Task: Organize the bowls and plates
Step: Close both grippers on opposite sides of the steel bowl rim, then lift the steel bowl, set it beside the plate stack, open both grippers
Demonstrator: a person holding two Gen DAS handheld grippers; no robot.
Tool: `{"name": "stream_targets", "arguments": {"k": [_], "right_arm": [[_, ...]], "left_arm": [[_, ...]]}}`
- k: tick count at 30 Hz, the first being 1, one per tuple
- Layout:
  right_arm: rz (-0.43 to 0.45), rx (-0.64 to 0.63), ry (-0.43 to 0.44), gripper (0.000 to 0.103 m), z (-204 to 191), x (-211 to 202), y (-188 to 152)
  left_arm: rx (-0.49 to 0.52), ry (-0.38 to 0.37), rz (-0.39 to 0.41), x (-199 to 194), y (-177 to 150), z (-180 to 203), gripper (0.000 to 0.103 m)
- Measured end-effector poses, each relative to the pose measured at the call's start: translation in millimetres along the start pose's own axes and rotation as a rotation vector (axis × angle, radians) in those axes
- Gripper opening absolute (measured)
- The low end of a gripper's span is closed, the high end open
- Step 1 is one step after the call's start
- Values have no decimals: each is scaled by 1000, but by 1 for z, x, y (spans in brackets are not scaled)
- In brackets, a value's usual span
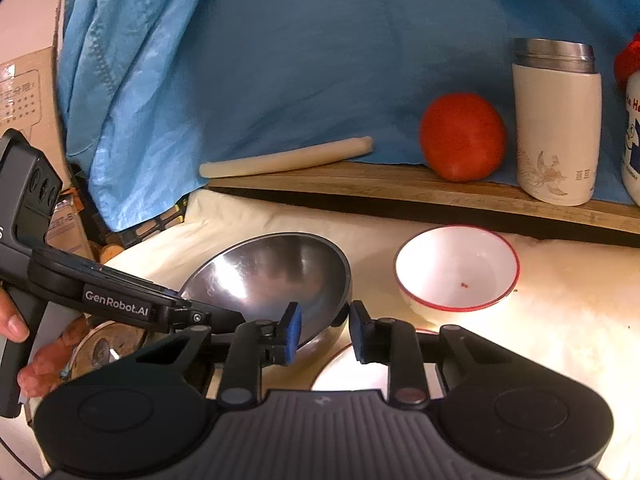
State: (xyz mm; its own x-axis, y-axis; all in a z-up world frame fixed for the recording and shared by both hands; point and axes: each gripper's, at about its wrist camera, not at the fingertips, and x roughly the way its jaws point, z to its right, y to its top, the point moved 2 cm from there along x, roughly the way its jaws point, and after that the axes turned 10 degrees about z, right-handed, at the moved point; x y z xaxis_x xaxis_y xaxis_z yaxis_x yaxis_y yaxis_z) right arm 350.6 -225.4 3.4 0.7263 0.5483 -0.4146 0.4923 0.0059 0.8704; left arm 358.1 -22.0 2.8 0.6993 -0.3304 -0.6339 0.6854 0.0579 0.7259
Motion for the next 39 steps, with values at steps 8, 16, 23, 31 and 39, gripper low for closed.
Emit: {"name": "stream_targets", "arguments": {"k": [8,16,23,31,39], "right_arm": [[-34,-61,19,29,-19,-22,-6],[-92,-66,6,29,-34,-55,-15],[-135,-49,-1,29,-38,-85,-24],[-148,-30,-13,32,-37,-100,-28],[-127,6,-3,43,-29,-104,-30]], "left_arm": [[20,-3,-28,-27,-17,3,36],[55,-54,-70,-49,-40,18,38],[81,-89,-98,-60,-59,32,39],[105,-112,-118,-63,-68,47,41],[96,-86,-97,-65,-65,42,56]]}}
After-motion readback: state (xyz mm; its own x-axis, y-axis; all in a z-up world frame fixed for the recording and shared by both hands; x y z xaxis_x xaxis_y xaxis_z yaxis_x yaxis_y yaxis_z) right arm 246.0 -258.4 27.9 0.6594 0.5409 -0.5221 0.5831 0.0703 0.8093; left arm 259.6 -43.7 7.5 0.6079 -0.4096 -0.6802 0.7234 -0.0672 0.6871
